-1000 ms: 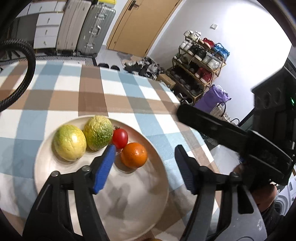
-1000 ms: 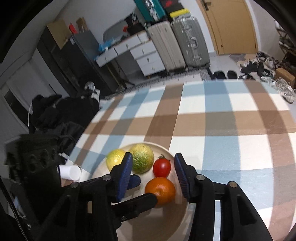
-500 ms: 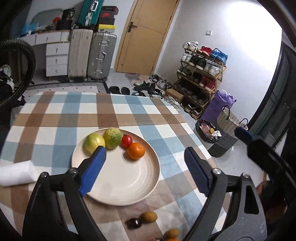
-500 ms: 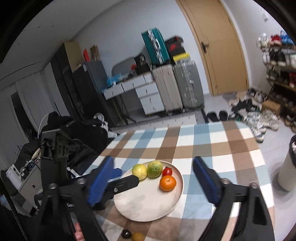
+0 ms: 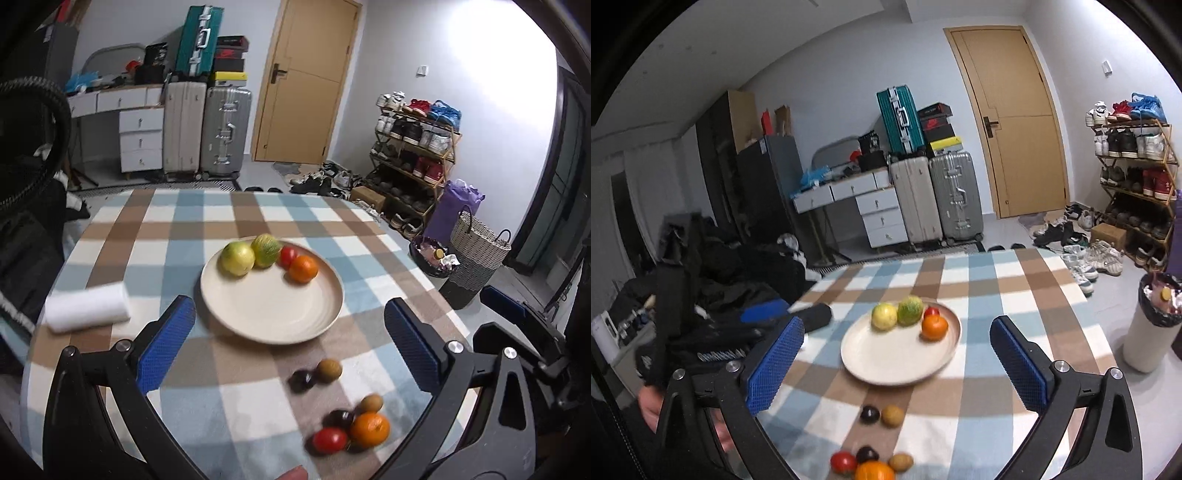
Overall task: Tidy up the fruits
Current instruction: 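Lift both tools away from the plate back toward the remaining fruits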
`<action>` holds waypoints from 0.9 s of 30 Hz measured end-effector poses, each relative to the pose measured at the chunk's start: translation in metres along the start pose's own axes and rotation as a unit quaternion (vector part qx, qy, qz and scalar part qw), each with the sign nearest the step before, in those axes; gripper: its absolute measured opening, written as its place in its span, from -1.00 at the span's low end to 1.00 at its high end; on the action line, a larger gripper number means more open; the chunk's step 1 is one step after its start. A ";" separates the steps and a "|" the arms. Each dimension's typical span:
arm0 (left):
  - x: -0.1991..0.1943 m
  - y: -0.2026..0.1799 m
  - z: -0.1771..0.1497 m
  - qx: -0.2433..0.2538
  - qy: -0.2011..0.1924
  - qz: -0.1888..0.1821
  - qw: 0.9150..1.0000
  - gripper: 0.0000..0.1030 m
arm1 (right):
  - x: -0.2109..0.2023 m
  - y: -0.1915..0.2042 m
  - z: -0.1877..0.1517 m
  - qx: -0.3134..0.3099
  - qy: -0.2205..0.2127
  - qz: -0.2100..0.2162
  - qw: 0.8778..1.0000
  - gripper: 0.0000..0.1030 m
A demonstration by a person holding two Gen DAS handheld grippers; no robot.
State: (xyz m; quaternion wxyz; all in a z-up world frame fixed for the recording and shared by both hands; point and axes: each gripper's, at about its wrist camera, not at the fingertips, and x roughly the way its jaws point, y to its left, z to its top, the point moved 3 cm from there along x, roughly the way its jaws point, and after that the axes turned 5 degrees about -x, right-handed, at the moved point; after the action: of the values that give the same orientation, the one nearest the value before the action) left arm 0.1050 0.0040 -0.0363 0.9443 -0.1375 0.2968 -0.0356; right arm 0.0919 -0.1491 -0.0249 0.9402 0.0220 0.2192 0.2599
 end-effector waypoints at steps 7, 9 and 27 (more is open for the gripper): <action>0.003 0.021 -0.041 -0.015 0.028 0.005 0.999 0.98 | -0.001 0.016 -0.036 -0.009 0.026 -0.021 0.999 1.00; 0.010 0.025 -0.048 -0.015 0.038 0.006 0.999 0.98 | 0.003 0.018 -0.044 -0.013 0.040 -0.022 0.999 1.00; 0.066 0.057 -0.082 -0.054 0.108 0.009 0.993 0.98 | 0.086 -0.008 -0.097 0.075 0.178 0.033 0.981 0.96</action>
State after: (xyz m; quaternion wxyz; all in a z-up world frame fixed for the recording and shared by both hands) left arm 0.1118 0.0299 -0.1529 0.8984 -0.1809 0.3994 -0.0257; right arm 0.1203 -0.1207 -0.1485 0.8726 0.0534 0.4013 0.2734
